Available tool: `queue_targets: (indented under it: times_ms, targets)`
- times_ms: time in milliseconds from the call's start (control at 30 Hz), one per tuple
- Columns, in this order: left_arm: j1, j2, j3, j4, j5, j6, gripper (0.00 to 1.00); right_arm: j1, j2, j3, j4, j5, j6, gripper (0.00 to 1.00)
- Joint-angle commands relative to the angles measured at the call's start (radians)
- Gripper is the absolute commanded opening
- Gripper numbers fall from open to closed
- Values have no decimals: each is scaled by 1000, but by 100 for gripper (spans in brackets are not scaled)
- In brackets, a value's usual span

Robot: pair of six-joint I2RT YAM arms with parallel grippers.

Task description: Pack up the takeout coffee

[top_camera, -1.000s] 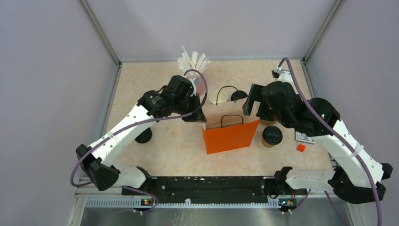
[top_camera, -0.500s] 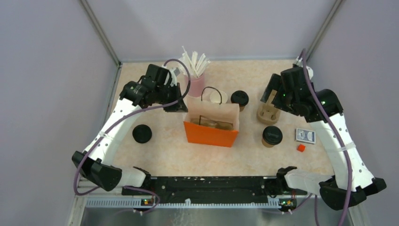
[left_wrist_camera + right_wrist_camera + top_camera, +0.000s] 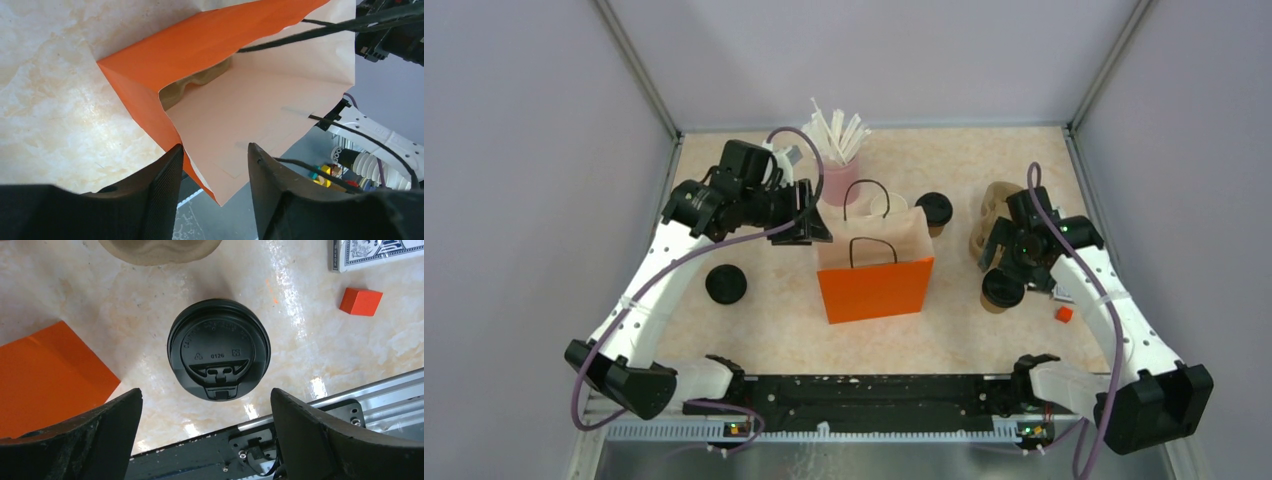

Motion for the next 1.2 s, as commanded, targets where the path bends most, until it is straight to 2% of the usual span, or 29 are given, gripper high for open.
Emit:
queue_targets:
  times_ms: [0, 33, 67, 100, 133, 600, 867, 1167]
  targets:
    - [2, -20, 23, 11, -1, 38, 63, -29, 28, -36, 90, 11, -74, 97]
    - [1, -19, 30, 8, -1, 45, 74, -35, 27, -51, 109, 9, -89, 97]
    - [2, -18, 35, 3, -1, 52, 88, -43, 23, -64, 128, 1, -102, 97]
    - [1, -18, 39, -1, -2, 57, 97, -50, 17, -79, 148, -9, -115, 97]
    - [3, -19, 44, -5, -6, 63, 99, -59, 13, -91, 167, -23, -125, 97]
    - [5, -74, 44, -9, -131, 48, 99, -72, 41, -156, 245, -26, -193, 94]
    - [11, -134, -4, 75, -90, 47, 99, -72, 37, -162, 246, -42, -198, 90]
    - [12, -128, -26, 89, -46, 73, 98, -72, 38, -80, 164, -82, -225, 93]
